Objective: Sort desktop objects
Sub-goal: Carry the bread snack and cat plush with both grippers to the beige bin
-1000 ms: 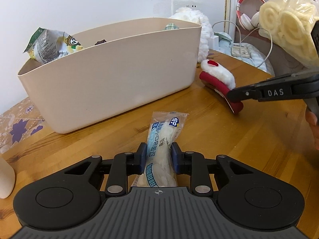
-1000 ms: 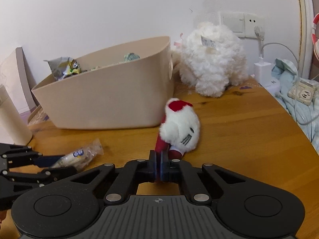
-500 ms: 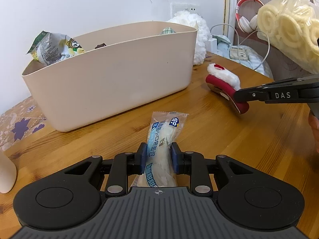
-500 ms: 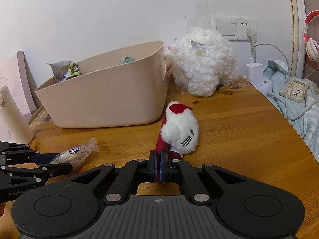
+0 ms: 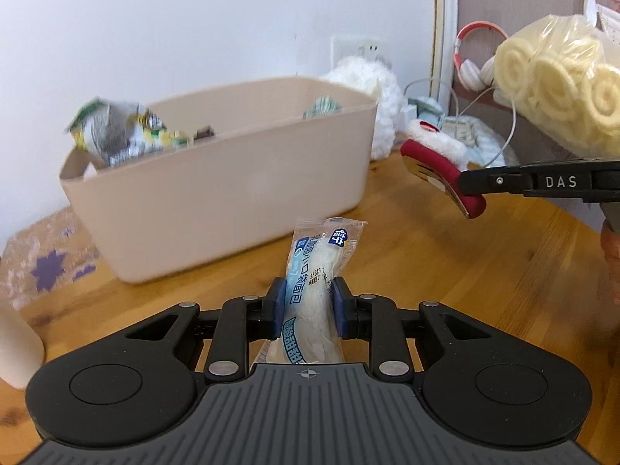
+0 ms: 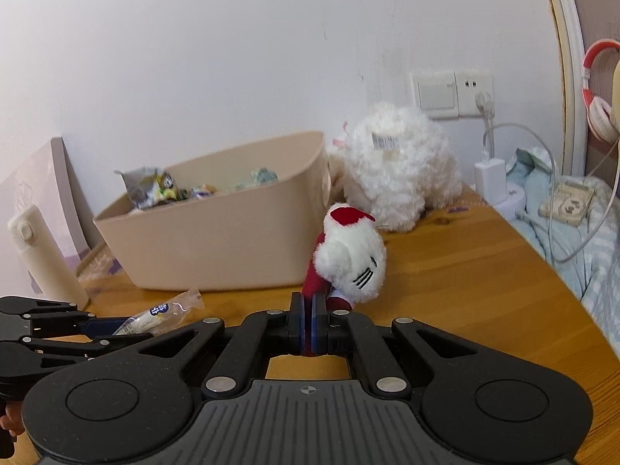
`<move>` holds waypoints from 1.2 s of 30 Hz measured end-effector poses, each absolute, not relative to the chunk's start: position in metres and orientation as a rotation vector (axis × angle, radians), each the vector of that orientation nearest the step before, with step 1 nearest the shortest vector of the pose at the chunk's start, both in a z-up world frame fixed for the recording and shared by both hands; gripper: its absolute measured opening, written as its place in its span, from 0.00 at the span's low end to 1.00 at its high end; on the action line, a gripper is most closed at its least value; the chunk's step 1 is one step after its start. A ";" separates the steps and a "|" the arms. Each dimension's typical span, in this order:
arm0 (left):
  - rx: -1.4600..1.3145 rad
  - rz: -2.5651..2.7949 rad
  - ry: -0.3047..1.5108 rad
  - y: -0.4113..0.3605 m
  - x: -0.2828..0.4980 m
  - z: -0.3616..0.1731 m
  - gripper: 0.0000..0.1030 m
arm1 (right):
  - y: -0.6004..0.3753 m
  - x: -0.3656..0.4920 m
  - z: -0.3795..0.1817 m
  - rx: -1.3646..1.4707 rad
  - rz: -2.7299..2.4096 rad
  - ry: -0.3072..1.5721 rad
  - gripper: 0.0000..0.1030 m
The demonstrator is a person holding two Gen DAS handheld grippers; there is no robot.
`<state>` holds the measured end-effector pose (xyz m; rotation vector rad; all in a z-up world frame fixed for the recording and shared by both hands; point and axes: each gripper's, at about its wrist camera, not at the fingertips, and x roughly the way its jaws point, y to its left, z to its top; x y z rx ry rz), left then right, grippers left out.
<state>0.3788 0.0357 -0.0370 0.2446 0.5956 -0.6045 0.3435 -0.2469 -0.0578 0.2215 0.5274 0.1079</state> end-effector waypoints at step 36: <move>0.141 -0.318 0.392 0.045 0.496 0.068 0.24 | -0.194 0.457 0.028 0.097 0.195 0.393 0.02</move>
